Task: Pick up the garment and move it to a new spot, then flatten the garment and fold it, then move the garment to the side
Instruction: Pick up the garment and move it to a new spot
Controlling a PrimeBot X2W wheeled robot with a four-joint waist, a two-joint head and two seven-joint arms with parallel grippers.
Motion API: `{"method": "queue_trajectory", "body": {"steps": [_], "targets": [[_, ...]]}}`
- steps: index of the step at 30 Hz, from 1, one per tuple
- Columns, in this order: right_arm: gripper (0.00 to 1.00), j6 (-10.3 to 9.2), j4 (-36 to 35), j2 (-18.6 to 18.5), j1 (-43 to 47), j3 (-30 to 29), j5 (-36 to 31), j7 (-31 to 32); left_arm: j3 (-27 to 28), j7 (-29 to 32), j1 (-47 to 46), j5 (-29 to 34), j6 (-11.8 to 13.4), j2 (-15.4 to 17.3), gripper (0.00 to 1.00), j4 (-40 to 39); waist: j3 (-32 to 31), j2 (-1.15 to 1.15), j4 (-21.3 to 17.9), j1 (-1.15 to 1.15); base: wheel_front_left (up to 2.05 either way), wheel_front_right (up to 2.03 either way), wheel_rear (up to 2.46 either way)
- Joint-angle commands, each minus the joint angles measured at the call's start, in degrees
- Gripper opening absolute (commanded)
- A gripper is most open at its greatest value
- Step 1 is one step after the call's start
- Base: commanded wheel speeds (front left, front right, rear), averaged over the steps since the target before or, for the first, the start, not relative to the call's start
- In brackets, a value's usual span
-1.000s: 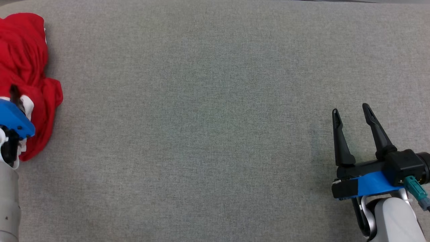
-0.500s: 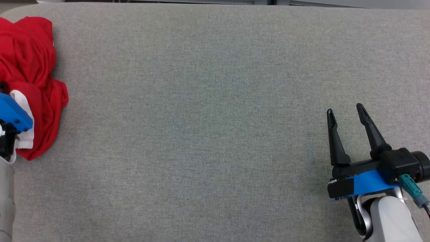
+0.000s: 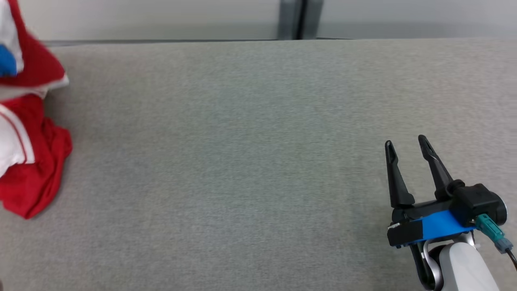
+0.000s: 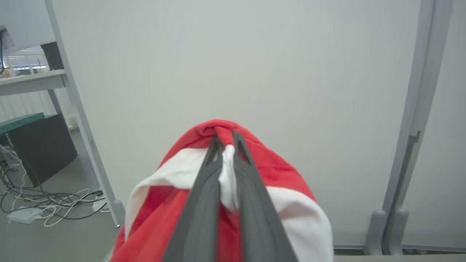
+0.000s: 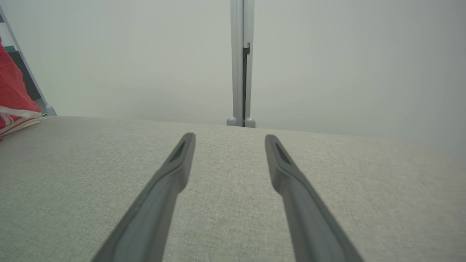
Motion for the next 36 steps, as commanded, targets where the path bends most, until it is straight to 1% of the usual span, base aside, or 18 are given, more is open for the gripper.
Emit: {"method": "queue_trajectory", "body": {"steps": [1, 4, 9, 13, 15, 16, 19, 24, 26, 28, 31, 33, 34, 35, 36], "targets": [[1.00, 0.03, 0.1, -0.3, 1.0, 0.1, 1.0, -0.2, -1.5, -0.3, -1.9, 0.8, -0.1, -0.4, 0.00, -2.9, -1.6, 0.00, -2.3, 0.01, 0.00, 0.00, 0.00], [1.00, 0.03, 0.1, -0.3, 1.2, 0.7, 2.1, -0.2, -4.2, 0.7, -4.3, 1.1, -0.1, -0.8, 0.00, -9.1, -2.4, 0.00, -5.2, 0.01, 0.00, 0.00, 0.00], [1.00, 0.03, -0.1, -0.3, 1.7, 1.0, 4.4, -0.2, -8.3, 4.5, -7.0, -0.2, -0.1, -3.6, 0.00, -19.1, -2.8, 0.00, -10.8, 0.01, 0.00, 0.00, 0.00], [1.00, 0.03, -0.3, -0.3, 2.0, 1.4, 5.8, -0.2, -11.3, 7.6, -6.7, -0.3, 0.1, -6.2, 0.00, -24.7, -2.5, 0.00, -14.6, 0.01, 0.00, 0.00, 0.00], [1.00, 0.03, -0.4, -0.3, 2.1, 1.6, 6.5, -0.2, -13.2, 8.4, -5.9, 0.3, 0.0, -7.1, 0.00, -26.1, -2.3, 0.00, -16.3, 0.01, 0.00, 0.00, 0.00], [1.00, 0.03, -0.5, -0.3, 2.2, 1.6, 6.9, -0.2, -14.3, 8.9, -5.0, 0.2, 0.0, -7.8, 0.00, -26.5, -2.2, 0.00, -16.9, 0.01, 0.00, 0.00, 0.00], [1.00, 0.03, -0.6, -0.3, 1.9, 2.1, 7.9, -0.2, -17.1, 9.3, -1.5, 0.3, 0.0, -8.4, 0.00, -26.9, -2.1, 0.00, -18.7, 0.01, 0.00, 0.00, 0.00], [1.00, 0.03, -1.1, -0.3, 2.4, 2.7, 8.5, -0.2, -20.2, 8.1, 7.9, -0.8, 0.4, -10.3, 0.00, -25.1, -1.9, 0.00, -19.8, 0.01, 0.00, 0.00, 0.00], [1.00, 0.03, -1.2, -0.3, 2.3, 2.7, 8.5, -0.2, -21.5, 7.6, 12.7, -1.6, 0.4, -11.3, 0.00, -23.4, -1.8, 0.00, -19.9, 0.01, 0.00, 0.00, 0.00], [1.00, 0.03, -1.2, -0.3, 2.1, 2.6, 8.4, -0.2, -23.1, 6.9, 16.6, -1.2, 0.6, -11.3, 0.00, -21.3, -1.8, 0.00, -19.9, 0.01, 0.00, 0.00, 0.00], [1.00, 0.03, -1.0, -0.3, 2.0, 2.5, 7.9, -0.2, -25.1, 5.5, 22.3, -2.2, 0.5, -13.3, 0.00, -17.4, -2.0, 0.00, -19.4, 0.01, 0.00, 0.00, 0.00], [1.00, 0.03, -0.8, -0.3, 1.9, 2.6, 7.7, -0.2, -26.4, 4.4, 24.9, -2.5, 0.4, -14.0, 0.00, -14.8, -2.4, 0.00, -19.0, 0.01, 0.00, 0.00, 0.00], [1.00, 0.03, -0.7, -0.3, 1.8, 2.7, 7.6, -0.2, -26.8, 3.8, 25.5, -2.3, 0.3, -14.3, 0.25, -13.7, -2.5, 0.00, -18.7, 0.01, 0.00, 0.00, 0.00], [1.00, 0.03, -0.6, -0.3, 1.8, 2.7, 7.5, -0.2, -27.1, 2.7, 25.8, -1.9, 0.5, -14.5, 0.65, -12.9, -2.7, 0.00, -18.4, 0.01, 0.00, 0.00, 0.00], [1.00, 0.03, -0.6, -0.3, 1.9, 2.6, 7.4, -0.2, -27.3, 1.5, 26.0, -1.7, 0.8, -14.9, 1.00, -12.3, -3.0, 0.00, -18.0, 0.01, 0.00, 0.00, 0.00]]}}
